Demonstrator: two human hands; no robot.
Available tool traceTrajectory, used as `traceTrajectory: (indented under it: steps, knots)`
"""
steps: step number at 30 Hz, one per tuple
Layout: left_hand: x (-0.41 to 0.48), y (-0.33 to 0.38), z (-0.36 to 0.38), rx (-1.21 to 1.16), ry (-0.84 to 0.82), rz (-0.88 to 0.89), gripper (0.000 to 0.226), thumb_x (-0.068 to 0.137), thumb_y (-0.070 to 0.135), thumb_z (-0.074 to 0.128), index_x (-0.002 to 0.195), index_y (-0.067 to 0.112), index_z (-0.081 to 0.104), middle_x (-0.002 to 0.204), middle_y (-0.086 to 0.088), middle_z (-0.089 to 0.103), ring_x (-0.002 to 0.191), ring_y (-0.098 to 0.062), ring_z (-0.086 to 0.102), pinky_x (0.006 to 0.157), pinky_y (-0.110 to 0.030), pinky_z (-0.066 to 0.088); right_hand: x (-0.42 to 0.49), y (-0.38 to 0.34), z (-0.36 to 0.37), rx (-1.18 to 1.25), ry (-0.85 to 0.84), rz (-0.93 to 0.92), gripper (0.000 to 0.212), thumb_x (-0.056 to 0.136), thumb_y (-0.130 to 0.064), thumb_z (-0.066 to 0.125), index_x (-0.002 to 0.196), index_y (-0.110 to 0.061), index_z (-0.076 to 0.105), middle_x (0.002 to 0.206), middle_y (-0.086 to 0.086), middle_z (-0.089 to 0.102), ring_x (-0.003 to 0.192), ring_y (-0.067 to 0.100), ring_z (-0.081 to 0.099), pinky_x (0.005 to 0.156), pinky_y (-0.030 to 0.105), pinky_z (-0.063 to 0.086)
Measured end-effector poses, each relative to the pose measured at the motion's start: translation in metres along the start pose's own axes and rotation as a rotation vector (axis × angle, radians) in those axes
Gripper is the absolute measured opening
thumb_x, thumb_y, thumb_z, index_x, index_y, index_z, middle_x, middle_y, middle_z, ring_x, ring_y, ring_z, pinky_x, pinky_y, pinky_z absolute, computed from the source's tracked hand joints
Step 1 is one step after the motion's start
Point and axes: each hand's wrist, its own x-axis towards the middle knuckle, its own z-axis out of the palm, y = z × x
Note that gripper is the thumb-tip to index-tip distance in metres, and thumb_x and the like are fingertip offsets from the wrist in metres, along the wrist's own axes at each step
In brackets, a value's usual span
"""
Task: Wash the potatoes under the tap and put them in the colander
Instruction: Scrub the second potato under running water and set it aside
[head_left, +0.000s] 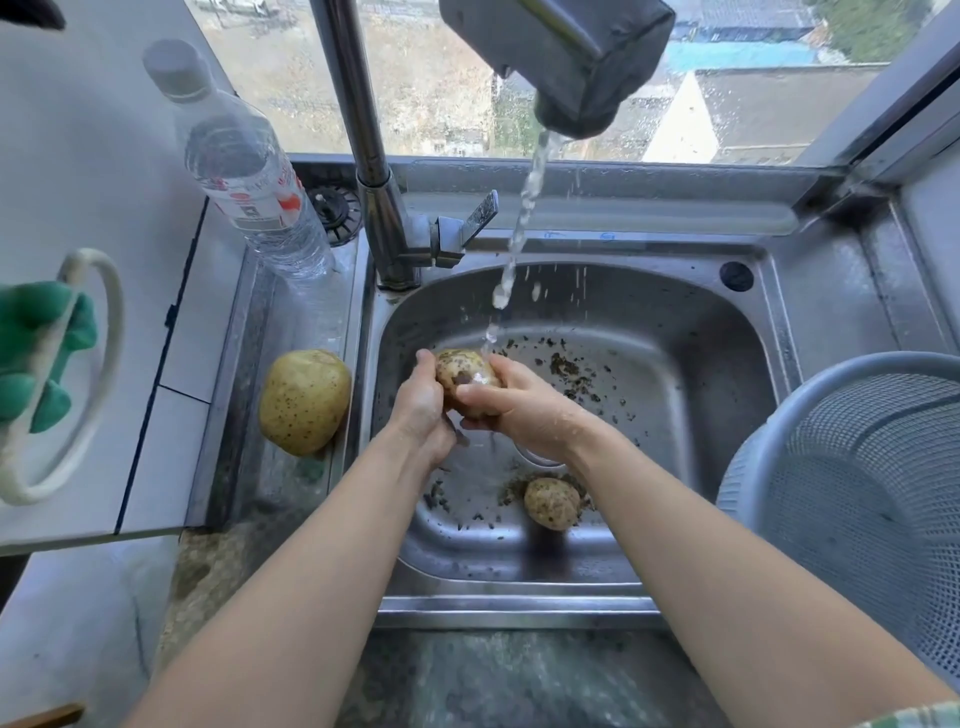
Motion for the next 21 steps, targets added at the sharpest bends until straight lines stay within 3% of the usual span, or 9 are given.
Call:
traceTrajectory:
  steps: [3,6,8,11,15,18,21]
  knots:
    - [-0.002,0.002,0.002,0.025,0.001,0.009,0.063,0.102,0.058,0.020,0.116,0.012,0.060,0.127,-0.019,0.064,0.106,-0.036,0.058,0.076,-0.040,0.039,0.000,-0.002,-0.006,0.111,-0.063,-0.032,0.056,0.086,-0.010,0.067,0.137,-0.002,0.044,0.122,0.016,0.059,0.101,0.020,0.065,0.085,0.031,0.054]
    - [-0.010,-0.001,0.011,0.034,-0.027,0.070,0.056,0.105,0.051,0.022,0.120,0.011,0.058,0.123,-0.010,0.063,0.103,-0.026,0.058,0.070,-0.032,0.041,0.003,-0.006,0.012,-0.080,0.247,-0.056,0.049,0.089,-0.032,0.069,0.127,-0.006,0.054,0.111,0.012,0.064,0.083,0.014,0.064,0.063,0.022,0.053]
    - [-0.015,-0.004,0.017,0.049,-0.041,0.095,0.047,0.106,0.048,0.025,0.106,0.014,0.058,0.109,-0.007,0.062,0.091,-0.018,0.055,0.068,-0.032,0.041,0.007,-0.006,0.021,-0.139,0.490,-0.074,0.043,0.090,-0.045,0.062,0.113,-0.009,0.062,0.097,0.008,0.068,0.073,0.015,0.063,0.052,0.023,0.050]
    - [-0.014,-0.010,0.018,0.088,-0.055,0.134,0.045,0.103,0.050,0.036,0.124,0.013,0.048,0.115,-0.004,0.062,0.099,-0.012,0.057,0.081,-0.032,0.045,0.007,-0.012,0.019,-0.022,0.586,-0.034,0.036,0.102,-0.036,0.041,0.100,-0.008,0.063,0.090,0.013,0.066,0.066,0.019,0.062,0.046,0.024,0.049]
    - [-0.020,-0.021,0.018,0.166,-0.057,0.348,0.051,0.091,0.030,0.066,0.131,0.014,0.039,0.112,-0.007,0.060,0.091,-0.013,0.061,0.073,-0.026,0.050,0.005,-0.011,0.019,-0.051,0.560,-0.097,0.039,0.106,-0.028,0.031,0.101,-0.006,0.063,0.095,0.013,0.068,0.085,0.024,0.066,0.067,0.031,0.059]
    - [-0.015,-0.010,0.026,-0.001,0.122,0.297,0.028,0.095,0.026,0.060,0.115,0.010,0.051,0.102,-0.011,0.061,0.079,-0.018,0.060,0.057,-0.027,0.048,0.008,0.003,0.020,-0.231,0.585,-0.228,0.036,0.104,-0.028,0.034,0.105,-0.011,0.065,0.099,0.010,0.069,0.095,0.025,0.066,0.087,0.045,0.056]
    - [-0.009,-0.003,0.027,-0.141,0.156,0.164,0.021,0.100,0.028,0.047,0.106,0.011,0.057,0.098,-0.013,0.062,0.073,-0.020,0.061,0.055,-0.028,0.049,0.008,0.010,0.018,-0.265,0.570,-0.245,0.034,0.103,-0.032,0.036,0.110,-0.016,0.066,0.104,0.011,0.070,0.098,0.027,0.067,0.080,0.040,0.057]
